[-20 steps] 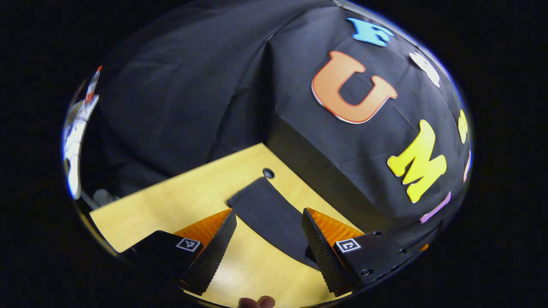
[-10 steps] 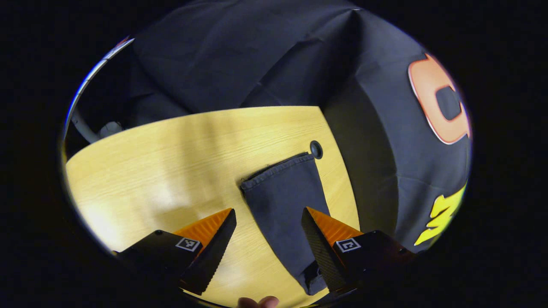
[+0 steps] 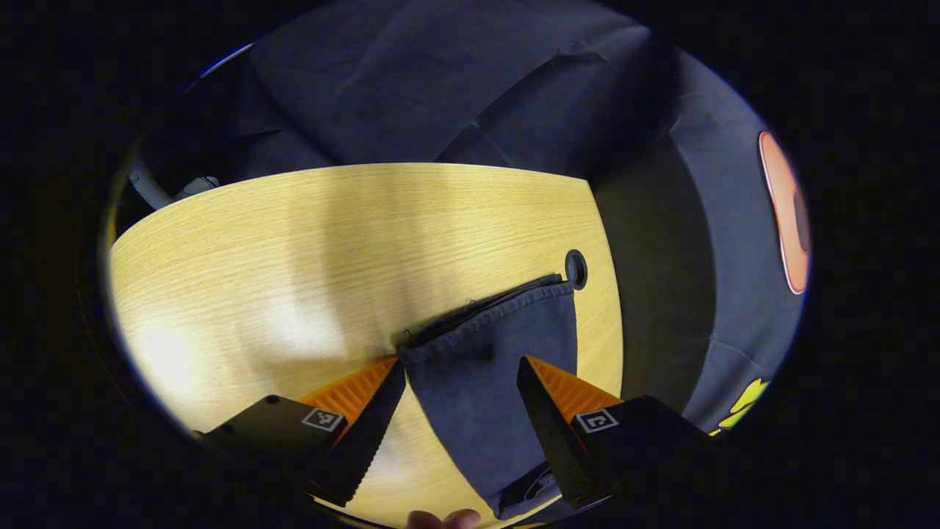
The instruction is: Grasp the waist and the cuffs of the jeans and fold them to make the two legs overlap; first hold the waist and fold one-third of the jeans toward the cuffs, then hold the cuffs and fold the remaining one-third in the same direction to finish folding.
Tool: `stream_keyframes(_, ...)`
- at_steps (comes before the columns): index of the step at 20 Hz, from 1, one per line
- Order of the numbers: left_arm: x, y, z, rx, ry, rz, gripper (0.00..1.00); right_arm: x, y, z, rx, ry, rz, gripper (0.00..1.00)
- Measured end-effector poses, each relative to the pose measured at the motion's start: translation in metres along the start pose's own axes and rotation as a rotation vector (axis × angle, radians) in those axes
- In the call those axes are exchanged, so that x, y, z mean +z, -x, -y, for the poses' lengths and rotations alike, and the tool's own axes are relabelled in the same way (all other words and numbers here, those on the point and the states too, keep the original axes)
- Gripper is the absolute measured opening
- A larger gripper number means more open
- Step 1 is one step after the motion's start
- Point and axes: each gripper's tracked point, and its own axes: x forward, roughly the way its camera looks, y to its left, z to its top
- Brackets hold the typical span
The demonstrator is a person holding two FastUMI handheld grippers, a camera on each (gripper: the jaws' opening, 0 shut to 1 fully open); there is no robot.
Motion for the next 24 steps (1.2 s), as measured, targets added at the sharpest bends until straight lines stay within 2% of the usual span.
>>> stream_keyframes(5, 0.005, 0.000, 0.001, 0.004, -0.004, 0.021, 1.00, -0.002, -0.002, 0.003, -0.007, -0.019, -0.004, 0.96)
stream_keyframes(6, 0.004, -0.004, -0.006, 0.026, 0.003, 0.019, 0.98, -0.004, -0.002, 0.002, -0.007, -0.026, -0.006, 0.96)
stream_keyframes(7, 0.003, -0.006, -0.013, 0.061, 0.017, 0.020, 0.77, -0.006, -0.002, 0.002, -0.005, -0.033, -0.012, 0.96)
stream_keyframes(9, 0.005, -0.011, -0.016, 0.080, 0.044, 0.030, 0.53, -0.013, 0.000, 0.001, 0.000, -0.044, -0.021, 0.96)
stream_keyframes(10, 0.005, -0.013, -0.015, 0.083, 0.050, 0.034, 0.47, -0.015, 0.002, 0.001, 0.001, -0.045, -0.022, 0.96)
stream_keyframes(11, 0.003, -0.011, -0.016, 0.086, 0.056, 0.039, 0.48, -0.019, 0.005, 0.004, -0.005, -0.042, -0.021, 0.93)
stream_keyframes(12, 0.002, -0.011, -0.016, 0.081, 0.062, 0.040, 0.37, -0.022, 0.005, 0.006, -0.007, -0.046, -0.020, 0.96)
stream_keyframes(14, 0.003, -0.011, -0.009, 0.032, 0.083, 0.051, 0.29, -0.024, 0.012, 0.013, -0.018, -0.059, -0.016, 0.93)
stream_keyframes(17, 0.002, -0.005, 0.005, -0.039, 0.110, 0.066, 0.11, -0.024, 0.021, 0.022, -0.034, -0.077, -0.002, 0.93)
stream_keyframes(19, -0.001, 0.006, 0.020, -0.089, 0.092, 0.080, 0.08, -0.024, 0.027, 0.023, -0.039, -0.082, 0.013, 0.93)
stream_keyframes(21, -0.005, 0.025, 0.048, -0.151, 0.013, 0.095, 0.07, -0.025, 0.036, 0.024, -0.038, -0.084, 0.027, 0.93)
stream_keyframes(24, -0.025, 0.068, 0.099, -0.251, -0.165, 0.151, 0.06, -0.025, 0.048, 0.019, -0.029, -0.091, 0.049, 0.93)
